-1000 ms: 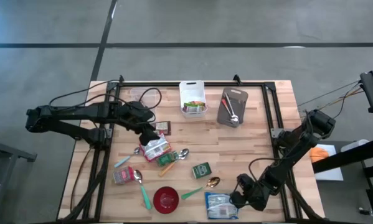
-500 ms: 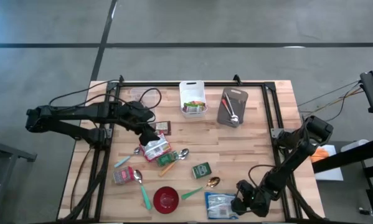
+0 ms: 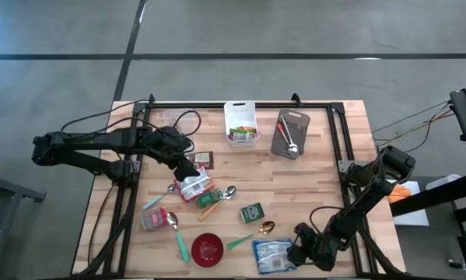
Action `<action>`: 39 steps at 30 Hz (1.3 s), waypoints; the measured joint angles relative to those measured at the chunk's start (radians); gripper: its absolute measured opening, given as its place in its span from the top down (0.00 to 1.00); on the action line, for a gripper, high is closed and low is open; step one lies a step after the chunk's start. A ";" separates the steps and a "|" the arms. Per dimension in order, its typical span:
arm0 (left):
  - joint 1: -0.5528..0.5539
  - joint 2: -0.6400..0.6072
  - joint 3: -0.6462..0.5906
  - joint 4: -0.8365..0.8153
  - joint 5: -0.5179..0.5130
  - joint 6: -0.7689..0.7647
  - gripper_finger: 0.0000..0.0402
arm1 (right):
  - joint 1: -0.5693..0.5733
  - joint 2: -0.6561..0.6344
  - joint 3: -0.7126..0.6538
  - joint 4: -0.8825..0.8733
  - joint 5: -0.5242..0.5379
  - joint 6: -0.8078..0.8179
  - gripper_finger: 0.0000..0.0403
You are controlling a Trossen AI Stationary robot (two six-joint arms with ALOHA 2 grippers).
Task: Pick & Place Food Item
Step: Put the blue noodle pack into the white bin
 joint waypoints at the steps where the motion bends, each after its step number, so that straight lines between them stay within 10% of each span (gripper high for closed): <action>1: 0.000 0.000 0.000 0.000 0.003 -0.002 0.21 | 0.000 0.000 0.000 -0.001 0.001 -0.002 0.65; 11: 0.000 0.000 0.000 0.000 0.007 -0.014 0.21 | 0.000 0.000 0.000 -0.007 0.055 -0.032 0.96; 22: 0.000 0.000 0.000 0.000 0.007 -0.014 0.21 | 0.000 0.001 0.113 -0.178 0.133 -0.078 0.98; 39: 0.000 0.000 0.000 0.000 0.007 0.002 0.21 | -0.003 -0.008 0.543 -0.920 0.237 -0.163 0.98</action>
